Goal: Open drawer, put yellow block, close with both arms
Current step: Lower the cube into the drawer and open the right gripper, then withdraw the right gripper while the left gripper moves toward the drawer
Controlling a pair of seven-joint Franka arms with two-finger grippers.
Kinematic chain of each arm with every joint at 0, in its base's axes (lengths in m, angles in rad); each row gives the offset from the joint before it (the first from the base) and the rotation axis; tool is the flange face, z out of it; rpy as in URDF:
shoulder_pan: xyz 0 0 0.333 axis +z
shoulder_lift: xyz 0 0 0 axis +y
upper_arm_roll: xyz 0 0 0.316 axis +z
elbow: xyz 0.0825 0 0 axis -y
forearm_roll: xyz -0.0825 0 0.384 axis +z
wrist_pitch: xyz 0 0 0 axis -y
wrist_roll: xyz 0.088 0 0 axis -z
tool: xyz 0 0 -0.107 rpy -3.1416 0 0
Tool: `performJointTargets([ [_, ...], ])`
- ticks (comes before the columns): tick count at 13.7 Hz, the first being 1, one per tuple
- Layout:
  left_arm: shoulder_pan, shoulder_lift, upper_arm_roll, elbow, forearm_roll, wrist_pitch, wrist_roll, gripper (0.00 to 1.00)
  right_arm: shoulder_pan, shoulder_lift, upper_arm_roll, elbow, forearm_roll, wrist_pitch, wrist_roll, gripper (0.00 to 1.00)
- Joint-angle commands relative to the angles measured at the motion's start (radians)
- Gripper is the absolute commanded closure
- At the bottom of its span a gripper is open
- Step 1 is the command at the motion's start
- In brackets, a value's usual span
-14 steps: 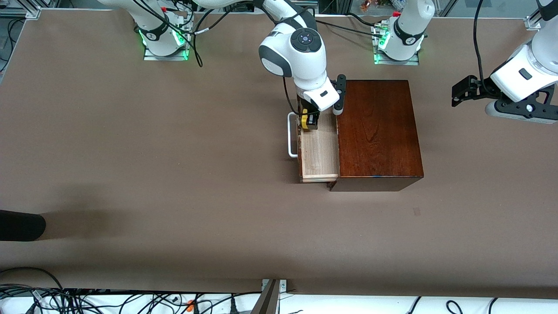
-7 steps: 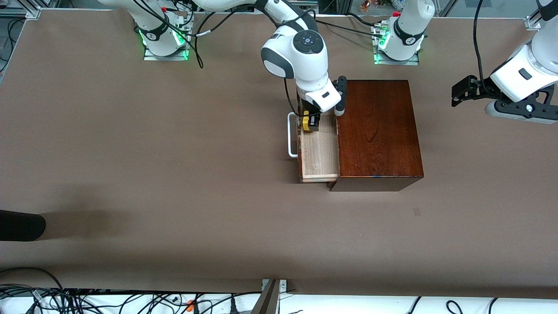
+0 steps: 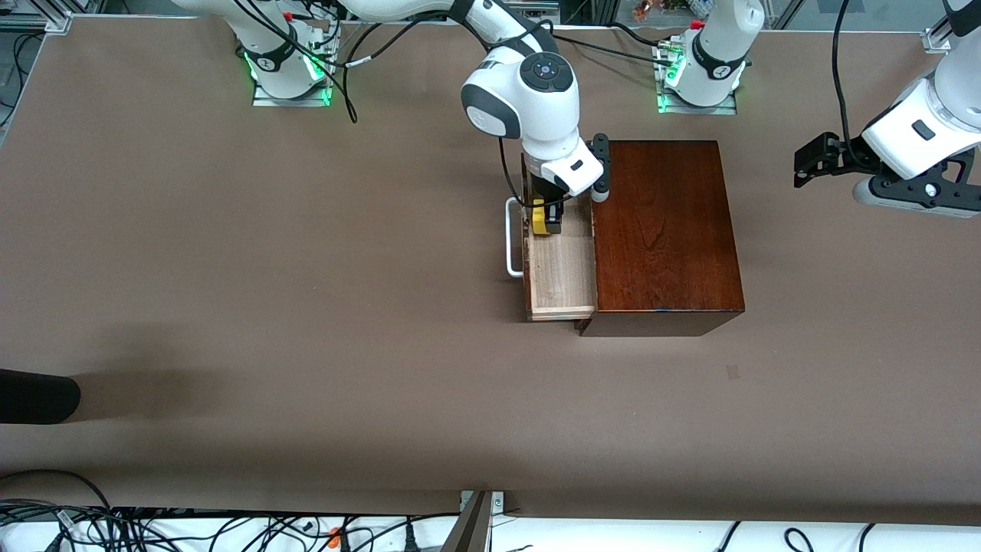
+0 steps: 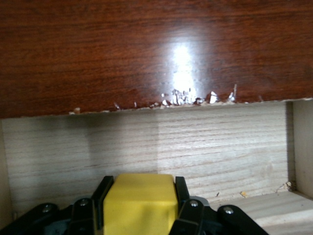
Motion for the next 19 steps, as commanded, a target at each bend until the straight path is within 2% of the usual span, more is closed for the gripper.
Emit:
performJointTargets([
  [1,-0.004,0.023,0.003,0.049,-0.017,-0.034,-0.006,0.0,-0.004,0.029,-0.011,0.023,-0.031,-0.032,-0.011,0.6],
  [2,-0.002,0.021,0.003,0.049,-0.018,-0.034,-0.006,0.0,-0.004,0.029,-0.011,0.023,-0.03,-0.031,-0.011,0.59],
  [4,-0.004,0.023,0.003,0.049,-0.017,-0.034,-0.006,0.0,-0.007,0.029,-0.011,0.021,-0.028,-0.035,-0.008,0.49],
  [5,-0.004,0.021,0.003,0.049,-0.017,-0.034,-0.006,0.0,-0.008,0.026,-0.011,0.021,-0.025,-0.037,-0.008,0.17],
  [6,-0.004,0.021,0.003,0.049,-0.017,-0.034,-0.006,0.0,-0.011,0.023,-0.01,0.021,-0.024,-0.037,-0.009,0.0],
  [10,-0.007,0.021,0.003,0.049,-0.017,-0.04,-0.007,0.0,-0.011,0.002,-0.003,0.035,-0.007,-0.1,0.024,0.0],
  [14,-0.014,0.031,0.002,0.049,-0.017,-0.075,0.002,0.0,-0.014,-0.032,-0.016,0.165,0.057,-0.291,0.035,0.0],
  [17,-0.024,0.037,-0.004,0.061,-0.018,-0.092,0.002,0.0,-0.106,-0.106,-0.014,0.178,0.076,-0.341,0.032,0.0],
  [19,-0.088,0.038,-0.006,0.06,-0.024,-0.149,0.008,0.0,-0.204,-0.158,-0.014,0.175,0.122,-0.365,0.028,0.0],
])
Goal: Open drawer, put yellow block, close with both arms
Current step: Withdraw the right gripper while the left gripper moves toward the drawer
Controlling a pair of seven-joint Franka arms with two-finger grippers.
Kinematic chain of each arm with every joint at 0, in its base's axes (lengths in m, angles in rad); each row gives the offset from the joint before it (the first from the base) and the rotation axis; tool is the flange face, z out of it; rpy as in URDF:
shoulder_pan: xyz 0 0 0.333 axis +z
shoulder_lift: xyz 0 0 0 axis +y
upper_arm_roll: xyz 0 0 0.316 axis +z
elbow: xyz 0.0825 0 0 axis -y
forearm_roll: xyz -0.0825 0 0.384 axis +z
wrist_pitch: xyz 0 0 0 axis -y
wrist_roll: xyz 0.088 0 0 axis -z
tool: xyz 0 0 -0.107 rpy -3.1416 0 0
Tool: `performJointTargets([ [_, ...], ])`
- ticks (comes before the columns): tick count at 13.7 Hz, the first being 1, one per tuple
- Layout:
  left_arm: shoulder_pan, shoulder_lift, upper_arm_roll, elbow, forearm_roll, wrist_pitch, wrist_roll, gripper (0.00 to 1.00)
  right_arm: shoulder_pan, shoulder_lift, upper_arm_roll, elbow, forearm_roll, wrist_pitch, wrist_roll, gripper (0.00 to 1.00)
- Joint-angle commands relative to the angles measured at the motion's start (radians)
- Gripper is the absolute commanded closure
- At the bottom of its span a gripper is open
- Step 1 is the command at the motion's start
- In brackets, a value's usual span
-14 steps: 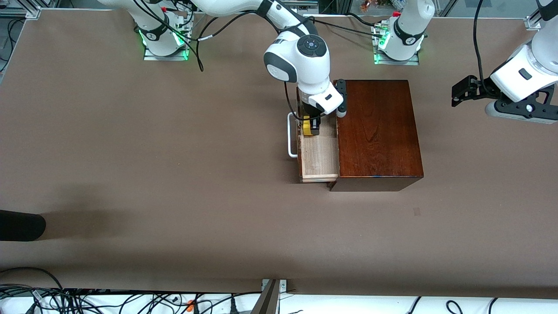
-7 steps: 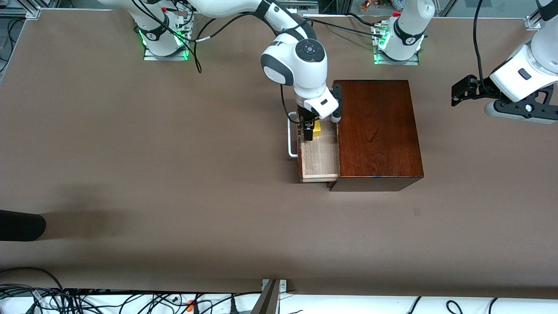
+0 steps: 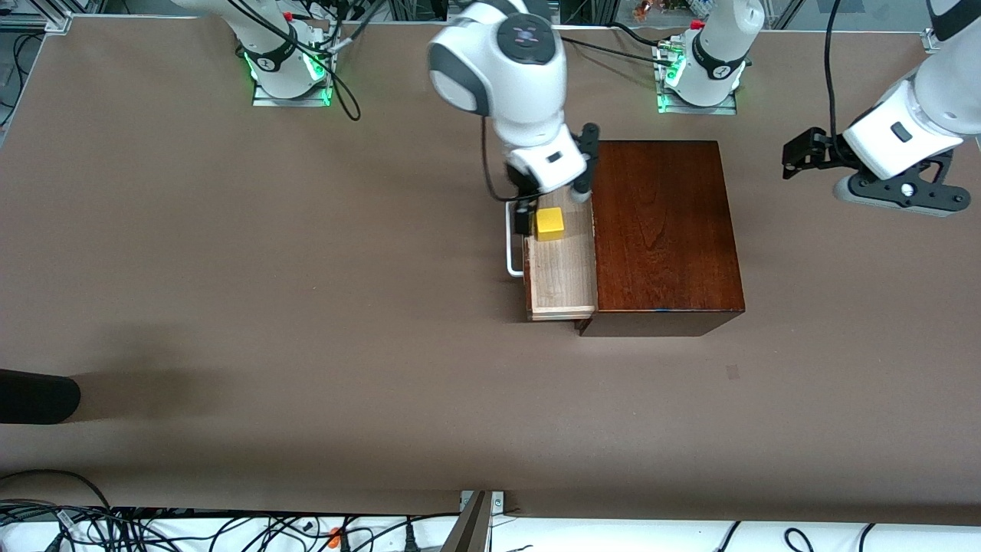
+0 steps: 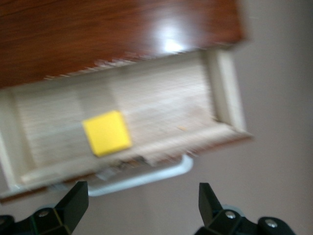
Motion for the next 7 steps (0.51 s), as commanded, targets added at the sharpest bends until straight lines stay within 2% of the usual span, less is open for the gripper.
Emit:
performJointTargets([
  [1,-0.093,0.029,0.003,0.058,-0.058,-0.108,0.007,0.0,-0.146,-0.074,0.015,-0.009,0.078,-0.08,-0.012,0.0],
  [4,-0.193,0.037,0.001,0.052,-0.149,-0.176,0.051,0.0,-0.263,-0.158,0.015,-0.009,0.085,-0.187,-0.014,0.0],
  [6,-0.262,0.066,-0.008,0.056,-0.155,-0.156,0.17,0.0,-0.329,-0.209,0.002,-0.013,0.092,-0.253,-0.003,0.0],
  [7,-0.289,0.081,-0.012,0.056,-0.157,-0.133,0.212,0.0,-0.372,-0.221,-0.008,-0.013,0.13,-0.293,0.0,0.0],
])
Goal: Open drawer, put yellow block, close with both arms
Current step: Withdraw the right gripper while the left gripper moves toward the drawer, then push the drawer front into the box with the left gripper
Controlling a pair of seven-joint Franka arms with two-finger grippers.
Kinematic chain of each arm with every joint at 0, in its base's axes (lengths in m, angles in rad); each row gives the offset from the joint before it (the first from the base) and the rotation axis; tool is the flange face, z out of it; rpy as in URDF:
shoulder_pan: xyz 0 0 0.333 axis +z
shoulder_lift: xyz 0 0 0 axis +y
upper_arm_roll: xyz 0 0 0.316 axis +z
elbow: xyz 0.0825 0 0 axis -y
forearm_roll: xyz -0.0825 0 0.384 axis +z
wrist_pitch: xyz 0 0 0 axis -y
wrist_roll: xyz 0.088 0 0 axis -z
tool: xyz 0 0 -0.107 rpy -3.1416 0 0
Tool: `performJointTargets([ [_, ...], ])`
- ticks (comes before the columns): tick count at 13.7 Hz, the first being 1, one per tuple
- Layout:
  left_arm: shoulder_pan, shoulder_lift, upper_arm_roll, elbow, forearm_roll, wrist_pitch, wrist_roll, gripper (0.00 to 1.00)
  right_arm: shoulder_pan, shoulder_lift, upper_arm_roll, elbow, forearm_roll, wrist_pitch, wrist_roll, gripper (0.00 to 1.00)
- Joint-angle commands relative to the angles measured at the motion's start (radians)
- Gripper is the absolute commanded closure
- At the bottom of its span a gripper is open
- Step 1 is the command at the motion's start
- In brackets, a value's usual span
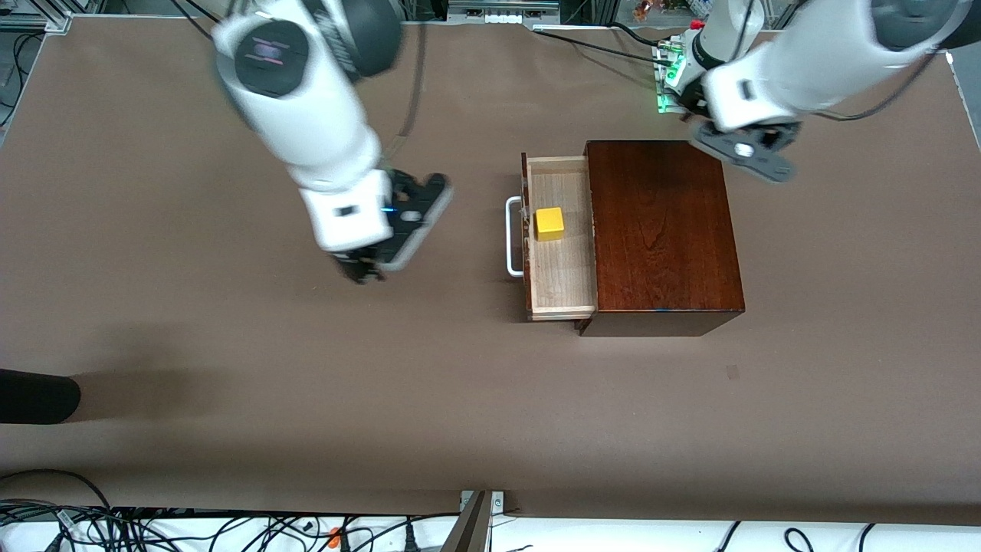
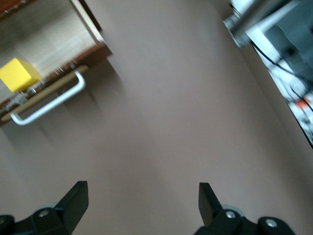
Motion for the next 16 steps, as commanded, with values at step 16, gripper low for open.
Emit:
performJointTargets([
  [16,-0.395,0.481,-0.03,0.039,0.048,0.788,0.604,0.0,-0.204,-0.38,-0.185,-0.434,0.13,-0.137,0.489,0.0],
])
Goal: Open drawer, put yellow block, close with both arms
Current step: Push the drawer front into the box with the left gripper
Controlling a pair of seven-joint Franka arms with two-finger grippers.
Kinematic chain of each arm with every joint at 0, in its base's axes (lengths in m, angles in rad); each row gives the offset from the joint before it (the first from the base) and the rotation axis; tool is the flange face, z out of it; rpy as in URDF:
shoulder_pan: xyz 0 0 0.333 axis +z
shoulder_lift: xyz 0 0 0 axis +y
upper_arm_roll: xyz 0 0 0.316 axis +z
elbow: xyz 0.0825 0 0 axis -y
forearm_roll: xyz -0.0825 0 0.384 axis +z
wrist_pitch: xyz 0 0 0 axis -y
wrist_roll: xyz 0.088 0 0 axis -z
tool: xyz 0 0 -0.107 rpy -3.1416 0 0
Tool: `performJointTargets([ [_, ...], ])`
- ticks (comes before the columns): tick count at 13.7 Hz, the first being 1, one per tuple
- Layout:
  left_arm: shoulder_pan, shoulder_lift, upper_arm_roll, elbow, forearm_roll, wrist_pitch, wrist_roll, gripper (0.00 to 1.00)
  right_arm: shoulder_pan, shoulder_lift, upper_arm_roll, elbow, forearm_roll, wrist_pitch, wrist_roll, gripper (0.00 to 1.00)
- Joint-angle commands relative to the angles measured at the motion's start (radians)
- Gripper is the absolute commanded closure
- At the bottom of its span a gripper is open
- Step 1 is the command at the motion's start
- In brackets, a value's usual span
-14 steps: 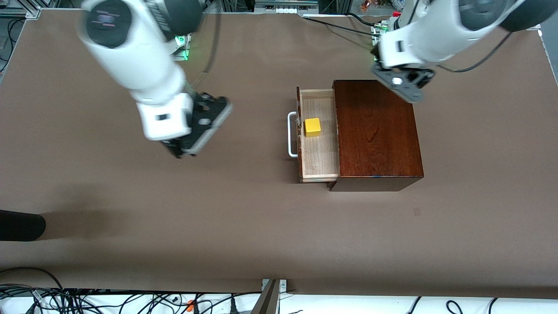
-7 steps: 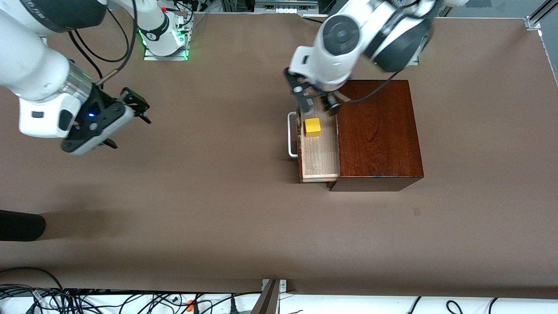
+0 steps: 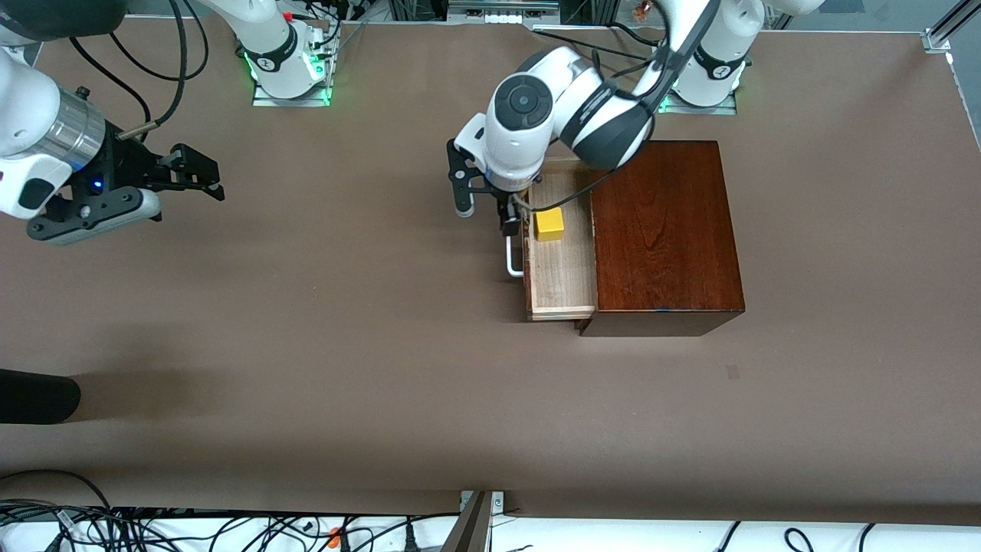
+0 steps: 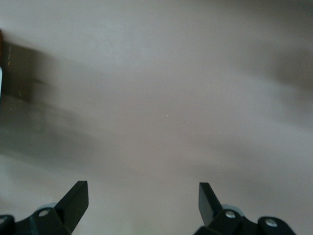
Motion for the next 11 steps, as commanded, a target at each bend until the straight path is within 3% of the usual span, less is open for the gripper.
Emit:
performJointTargets([
  [1,-0.031,0.06,0.007,0.026,0.084,0.11,0.068,0.0,-0.003,-0.031,-0.004,-0.036,0.003,-0.013,0.123,0.0],
  [4,-0.037,0.082,0.009,-0.037,0.122,0.223,0.111,0.0,-0.003,-0.031,-0.009,-0.032,-0.054,-0.033,0.134,0.0],
  [8,-0.03,0.105,0.009,-0.058,0.164,0.201,0.124,0.0,-0.003,-0.029,-0.044,-0.032,-0.058,-0.061,0.131,0.0],
  [11,-0.018,0.096,0.021,-0.054,0.185,0.089,0.159,0.0,-0.004,-0.014,-0.055,0.001,-0.071,-0.062,0.126,0.0],
])
